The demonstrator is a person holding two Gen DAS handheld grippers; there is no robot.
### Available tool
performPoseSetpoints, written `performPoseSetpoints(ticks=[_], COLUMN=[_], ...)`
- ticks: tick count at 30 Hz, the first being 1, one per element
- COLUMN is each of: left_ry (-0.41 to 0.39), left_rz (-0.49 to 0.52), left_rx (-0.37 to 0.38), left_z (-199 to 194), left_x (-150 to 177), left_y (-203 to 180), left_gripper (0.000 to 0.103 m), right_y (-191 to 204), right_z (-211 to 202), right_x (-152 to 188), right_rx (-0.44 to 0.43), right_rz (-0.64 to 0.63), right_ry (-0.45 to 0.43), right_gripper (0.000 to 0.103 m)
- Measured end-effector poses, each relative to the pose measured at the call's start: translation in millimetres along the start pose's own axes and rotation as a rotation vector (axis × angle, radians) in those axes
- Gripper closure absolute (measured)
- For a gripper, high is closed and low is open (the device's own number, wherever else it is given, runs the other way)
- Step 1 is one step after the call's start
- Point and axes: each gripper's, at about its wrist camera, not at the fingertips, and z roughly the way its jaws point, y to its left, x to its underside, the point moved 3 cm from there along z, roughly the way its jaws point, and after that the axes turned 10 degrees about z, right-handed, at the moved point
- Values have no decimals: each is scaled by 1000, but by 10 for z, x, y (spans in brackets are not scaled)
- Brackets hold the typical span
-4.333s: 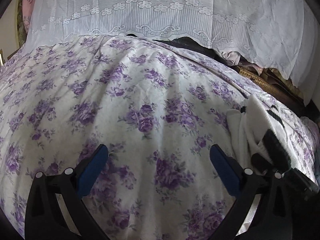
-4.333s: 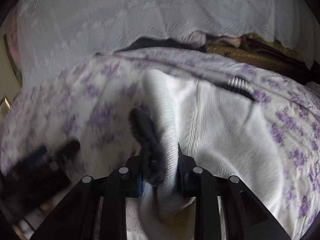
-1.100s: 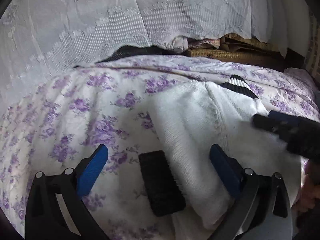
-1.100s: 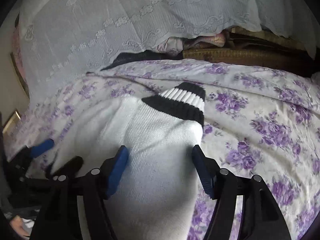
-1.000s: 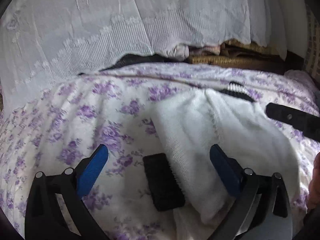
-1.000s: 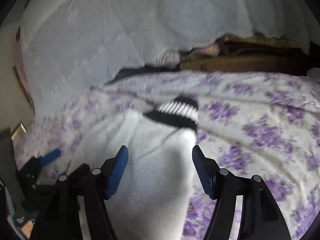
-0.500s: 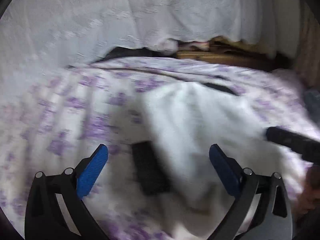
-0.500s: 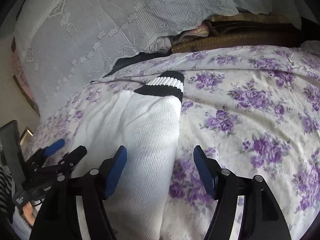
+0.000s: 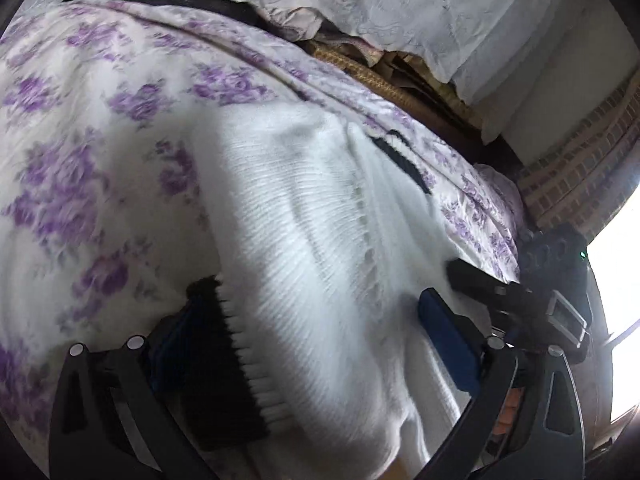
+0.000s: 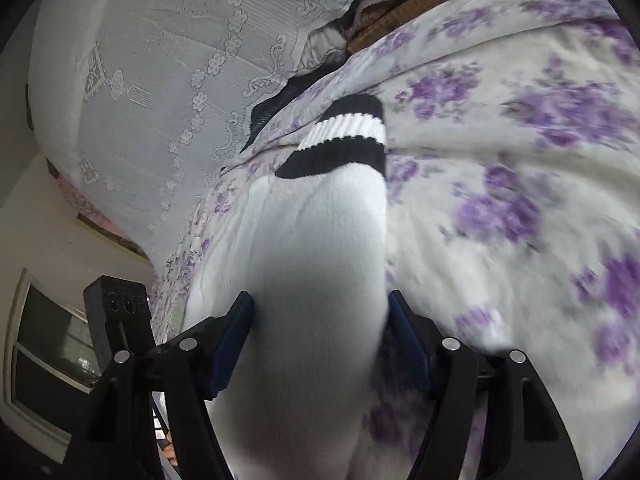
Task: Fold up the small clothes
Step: 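Lift the folded sweater with the right gripper while the left gripper supports it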
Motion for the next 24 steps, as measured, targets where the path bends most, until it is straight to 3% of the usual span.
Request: performPoseSetpoints(ticks=[5, 9, 14, 15, 24], left_ry=[-54, -87, -140, -154, -235], left_rz=[41, 32, 107, 115, 100], left_rx=[-55, -59, -102, -79, -135], left_z=[-105, -218, -381, -446, -1145], left_x=[22, 43, 72, 83, 273], left_y=[-78, -56, -211, -252, -307], left_gripper=[30, 41, 59, 62, 63], right_y=[72, 160, 372, 434, 1058], right_z=[-19, -75, -205, -239, -340], right_x=[47, 93, 170, 198, 538], right_rx=[-4, 14, 2, -6, -95], right_rz=[-38, -93, -180, -198, -289], right_ry=[-17, -54, -110, -118, -103], right_gripper=[47, 52, 57, 58, 60])
